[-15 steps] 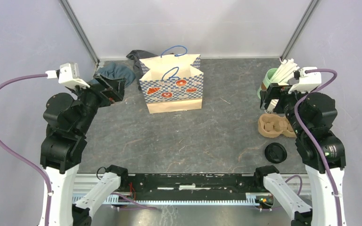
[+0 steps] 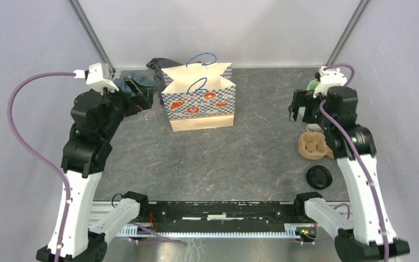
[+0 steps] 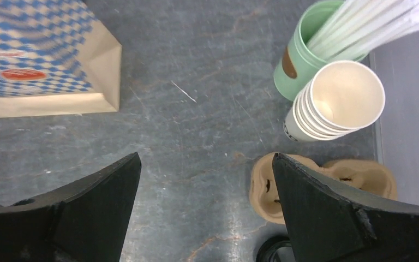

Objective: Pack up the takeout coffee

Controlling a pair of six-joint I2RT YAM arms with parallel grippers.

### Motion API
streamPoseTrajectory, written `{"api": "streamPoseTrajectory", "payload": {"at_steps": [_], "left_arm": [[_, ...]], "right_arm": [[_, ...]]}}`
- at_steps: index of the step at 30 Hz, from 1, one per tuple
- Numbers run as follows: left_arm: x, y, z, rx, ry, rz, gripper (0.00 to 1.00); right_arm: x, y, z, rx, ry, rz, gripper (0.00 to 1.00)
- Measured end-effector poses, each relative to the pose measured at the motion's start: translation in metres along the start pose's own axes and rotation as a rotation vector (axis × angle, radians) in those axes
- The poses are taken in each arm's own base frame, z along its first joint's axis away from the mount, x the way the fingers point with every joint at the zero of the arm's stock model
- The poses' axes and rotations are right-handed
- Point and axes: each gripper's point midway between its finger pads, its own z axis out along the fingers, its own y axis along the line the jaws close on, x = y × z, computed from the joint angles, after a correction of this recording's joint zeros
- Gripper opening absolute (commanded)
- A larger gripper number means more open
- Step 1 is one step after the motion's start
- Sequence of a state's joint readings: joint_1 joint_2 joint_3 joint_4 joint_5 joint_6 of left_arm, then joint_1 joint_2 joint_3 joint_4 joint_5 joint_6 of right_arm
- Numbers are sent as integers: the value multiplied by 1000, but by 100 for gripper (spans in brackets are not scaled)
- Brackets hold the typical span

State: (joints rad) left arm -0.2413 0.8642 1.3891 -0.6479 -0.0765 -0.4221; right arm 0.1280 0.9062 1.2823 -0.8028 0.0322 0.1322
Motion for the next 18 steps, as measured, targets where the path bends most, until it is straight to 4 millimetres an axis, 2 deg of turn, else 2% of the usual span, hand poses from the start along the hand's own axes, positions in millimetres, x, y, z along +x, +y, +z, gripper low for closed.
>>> {"api": "streamPoseTrajectory", "payload": {"at_steps": [3,6,10,13,15,18], "left_arm": [[8,2,15,-16,34,3,100],[15,5,28,-29,64,12,100],[26,14,44,-67,103,45,100],[26,18,50,-91,110,81,100],[25,17,53,-100,108,109,100],[21,13,59,-104,103,156,100]], "right_arm": [[13,-11,27,66,91,-3,97],[25,-30,48,179,176,12,91],[29,-81,54,409,245,85,78],[13,-134,51,595,227,183,67],[6,-163,51,677,214,241,61],[9,-194,59,744,237,301,53]]}}
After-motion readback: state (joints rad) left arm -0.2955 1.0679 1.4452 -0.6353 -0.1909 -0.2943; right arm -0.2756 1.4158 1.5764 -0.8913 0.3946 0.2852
